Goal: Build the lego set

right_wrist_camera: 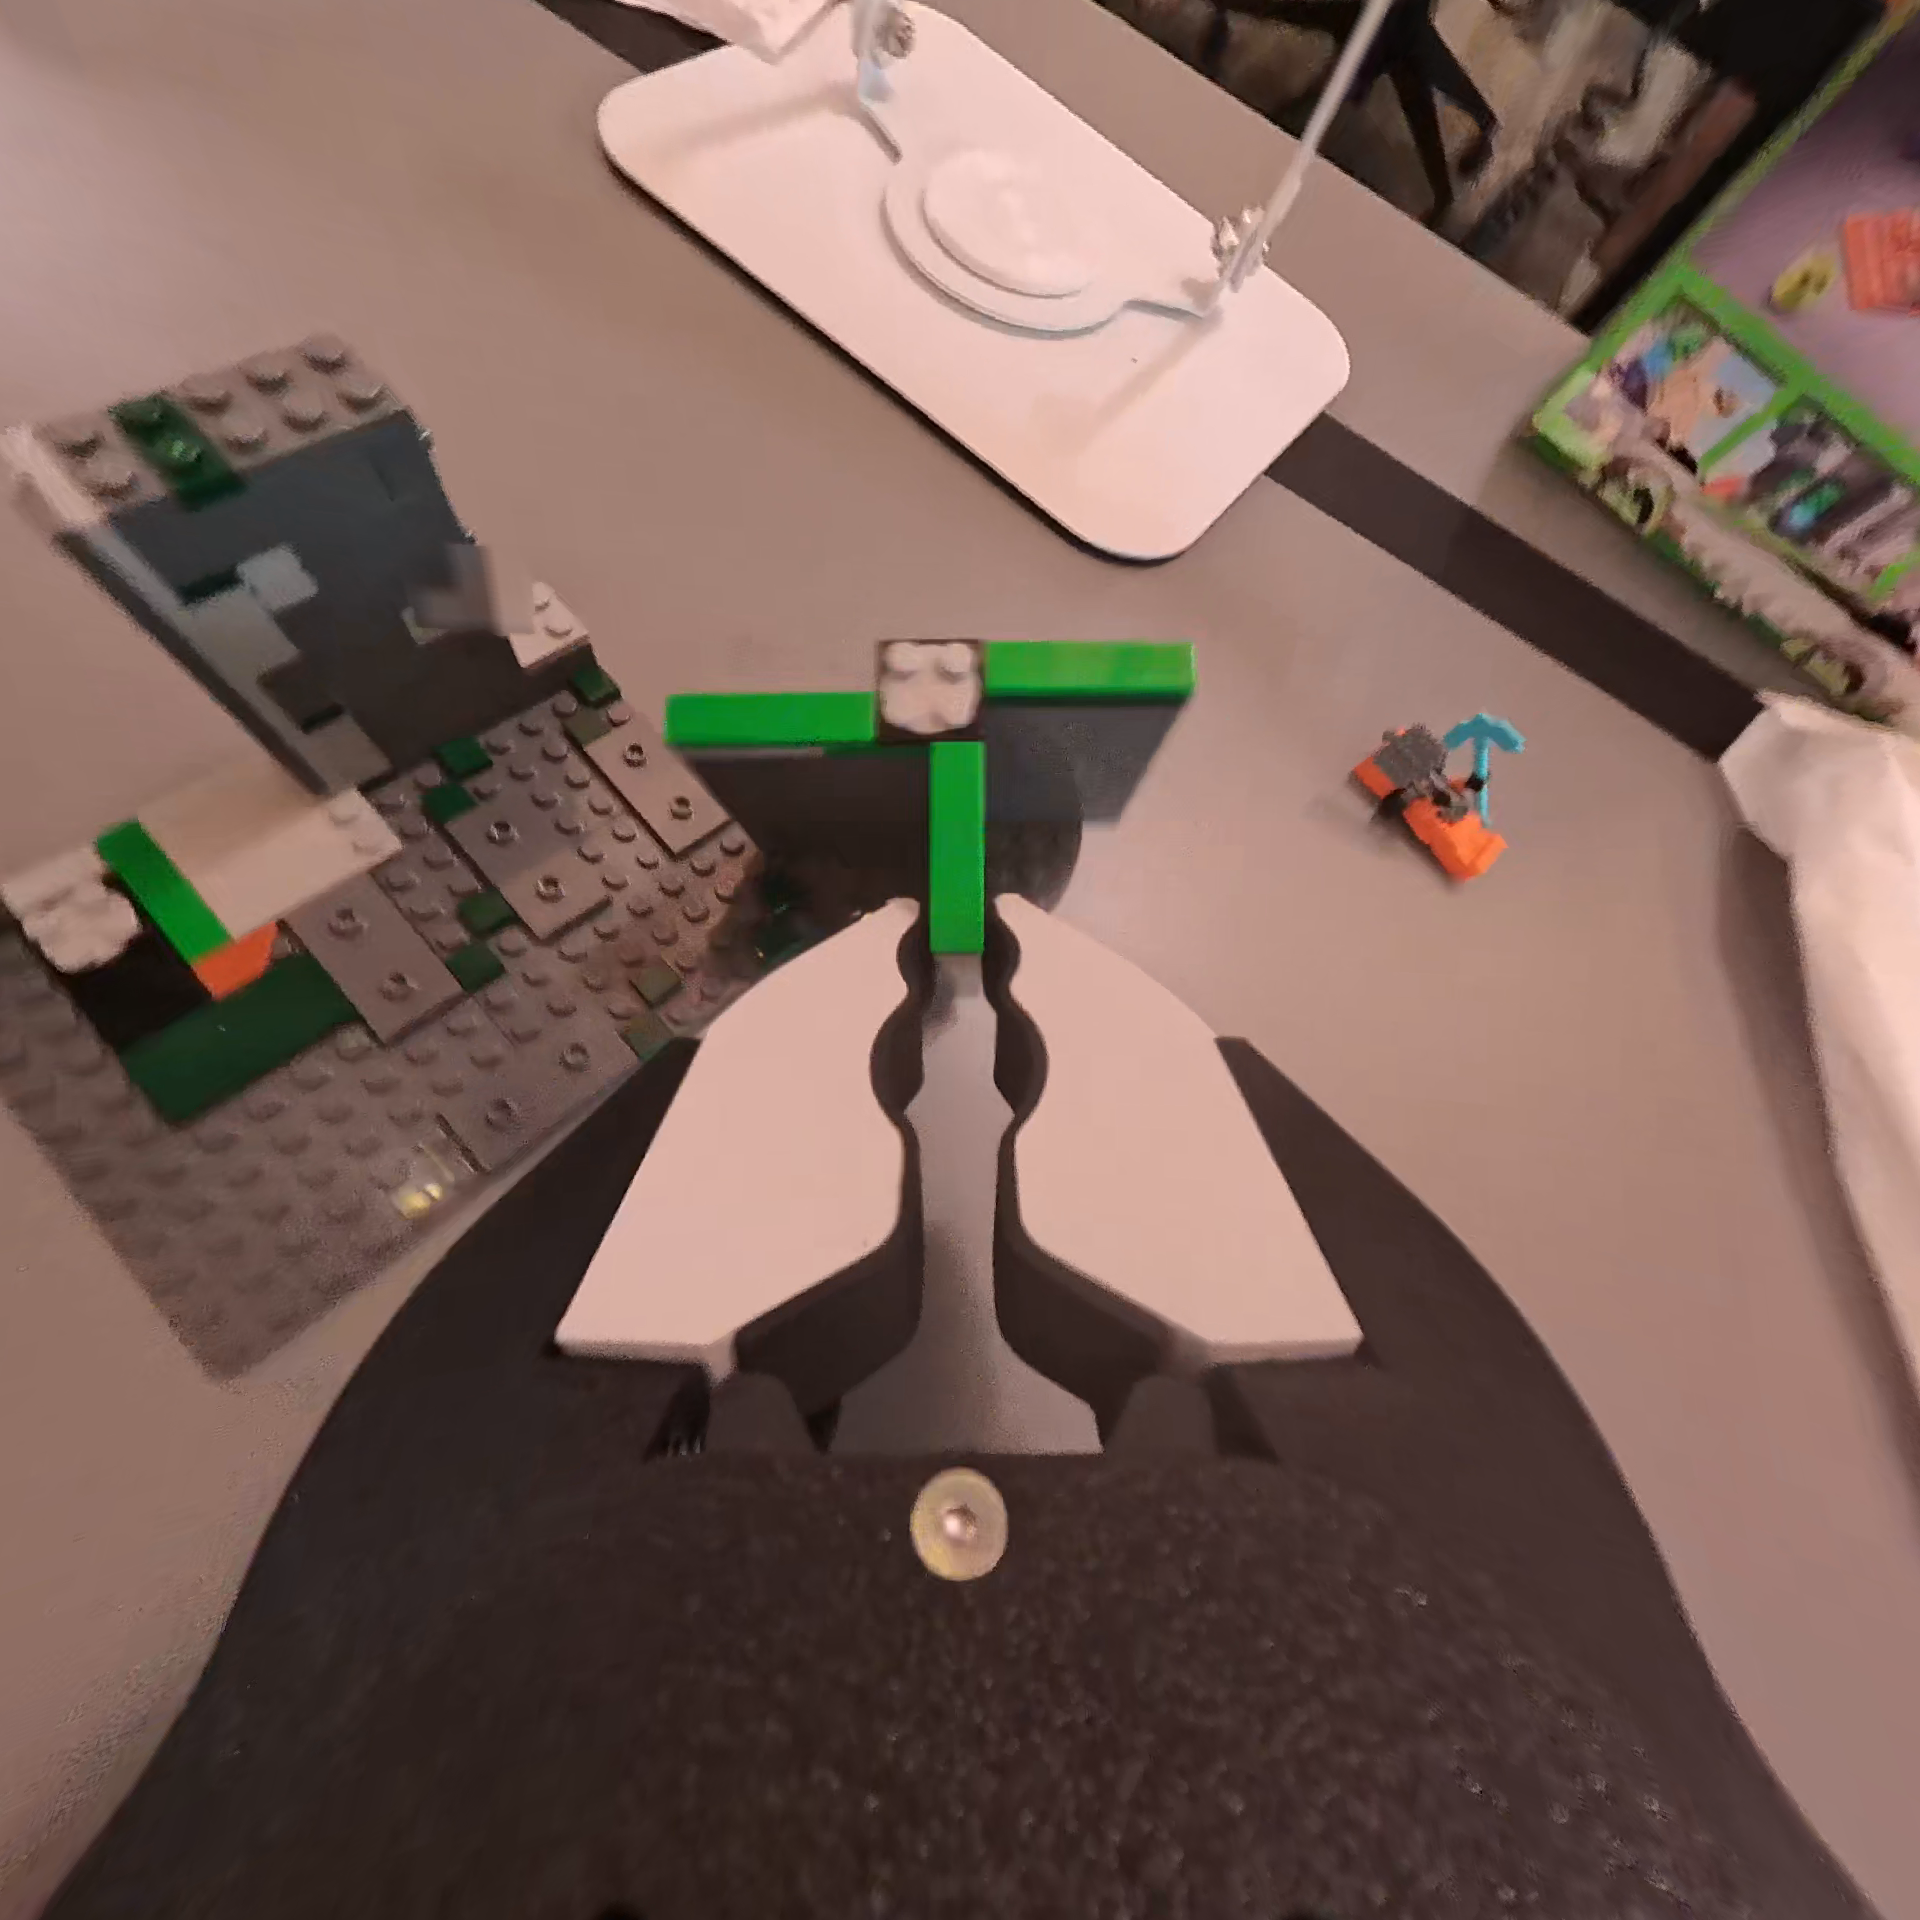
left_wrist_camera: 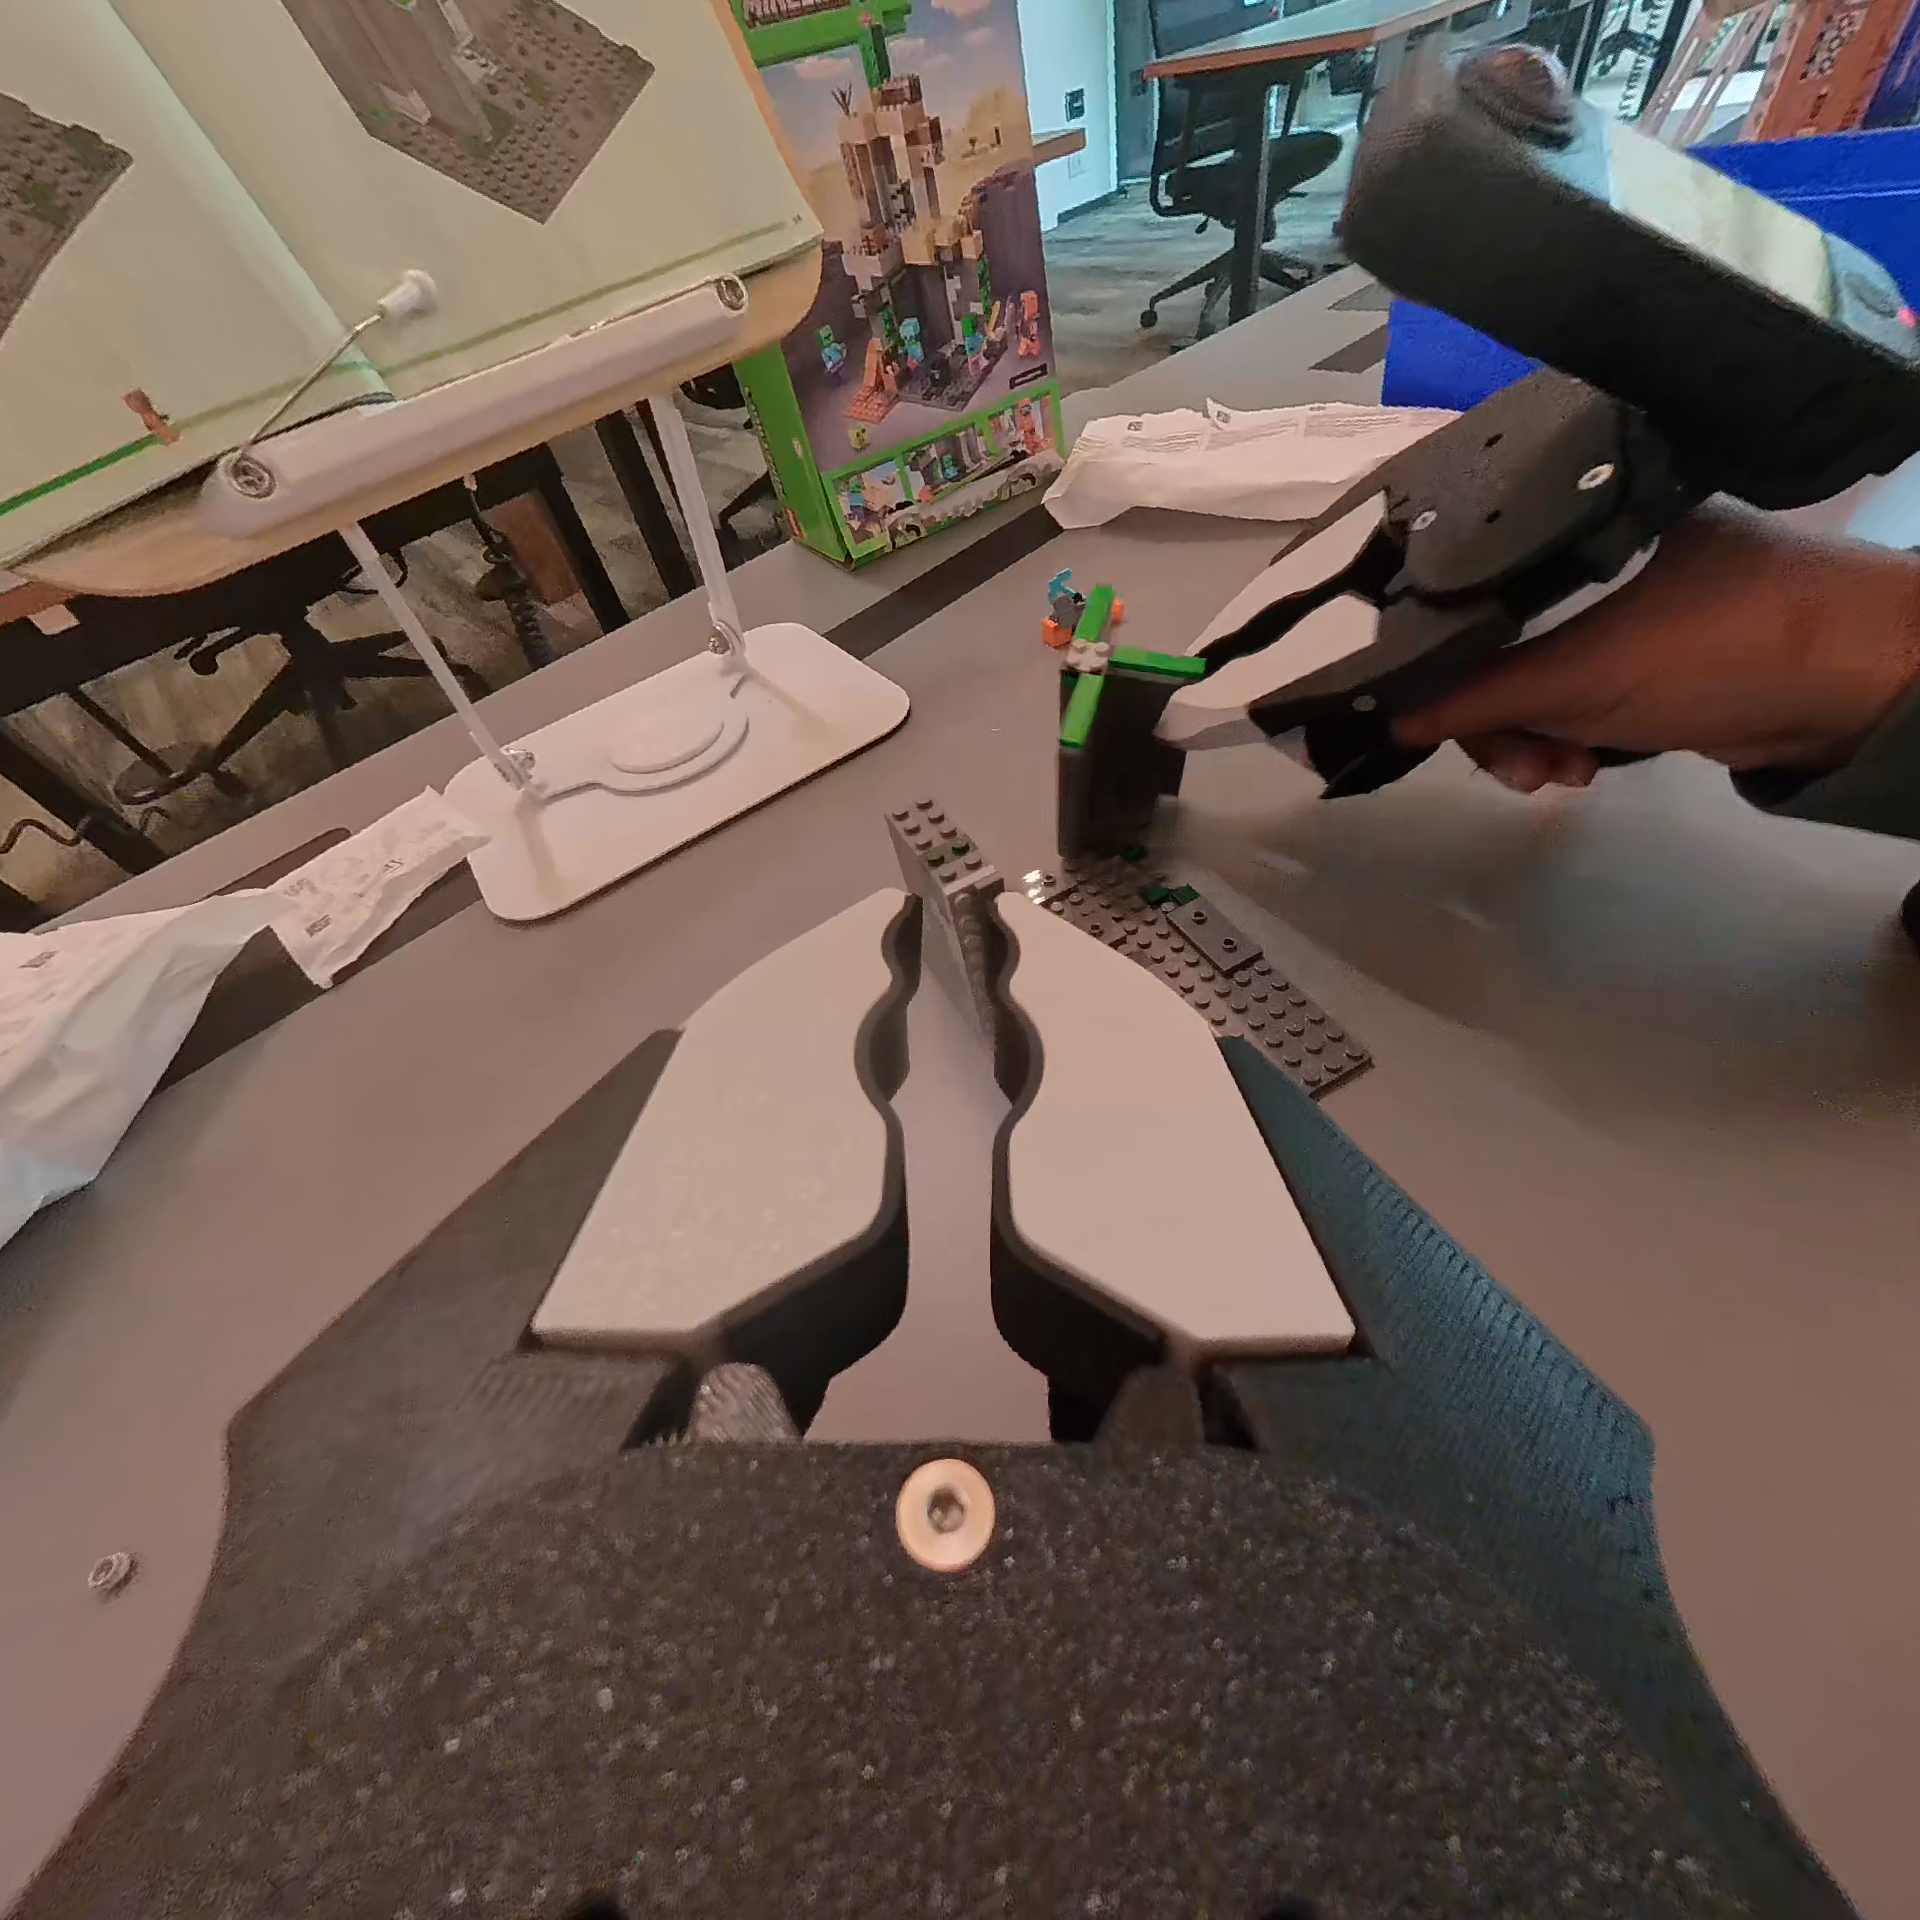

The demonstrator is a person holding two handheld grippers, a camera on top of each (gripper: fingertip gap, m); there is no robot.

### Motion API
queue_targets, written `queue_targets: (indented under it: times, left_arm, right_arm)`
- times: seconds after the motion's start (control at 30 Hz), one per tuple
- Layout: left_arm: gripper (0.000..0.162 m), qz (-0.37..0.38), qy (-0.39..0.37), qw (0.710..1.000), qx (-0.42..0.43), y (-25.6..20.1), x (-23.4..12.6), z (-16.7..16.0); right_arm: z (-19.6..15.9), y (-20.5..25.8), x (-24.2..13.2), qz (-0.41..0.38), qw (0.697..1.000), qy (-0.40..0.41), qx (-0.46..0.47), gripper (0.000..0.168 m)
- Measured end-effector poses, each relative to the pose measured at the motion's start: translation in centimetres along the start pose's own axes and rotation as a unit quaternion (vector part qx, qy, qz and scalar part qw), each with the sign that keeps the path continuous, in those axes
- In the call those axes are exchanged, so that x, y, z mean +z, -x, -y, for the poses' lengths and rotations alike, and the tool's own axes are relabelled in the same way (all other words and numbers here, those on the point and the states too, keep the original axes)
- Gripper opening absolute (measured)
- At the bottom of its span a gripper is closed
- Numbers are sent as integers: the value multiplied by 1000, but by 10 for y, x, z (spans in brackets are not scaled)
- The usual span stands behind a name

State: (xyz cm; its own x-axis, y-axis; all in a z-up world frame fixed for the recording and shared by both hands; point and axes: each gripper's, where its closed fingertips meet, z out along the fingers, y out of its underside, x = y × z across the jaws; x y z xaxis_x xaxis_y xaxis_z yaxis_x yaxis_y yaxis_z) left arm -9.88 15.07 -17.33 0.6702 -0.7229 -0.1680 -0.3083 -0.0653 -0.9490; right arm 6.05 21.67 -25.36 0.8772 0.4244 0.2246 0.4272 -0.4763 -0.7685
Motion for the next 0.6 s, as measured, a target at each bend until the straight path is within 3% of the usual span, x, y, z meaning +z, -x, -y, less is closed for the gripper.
queue_targets:
  times: [0.17,0.3,0.43,0.6]
  left_arm:
    - [11,-29,-7,1000,2,-6,0,1]
    - [11,-63,-5,998,19,-23,3,5]
    - [12,-130,-3,990,45,-57,4,12]
    - [17,-239,21,966,101,-109,-1,-2]
  right_arm:
    - [-8,-9,-25,106,983,-57,-140,8]
    - [-23,-8,-58,238,955,-70,-162,8]
    - [-35,26,-99,383,902,-75,-182,7]
    - [-46,81,-121,507,835,-97,-190,7]
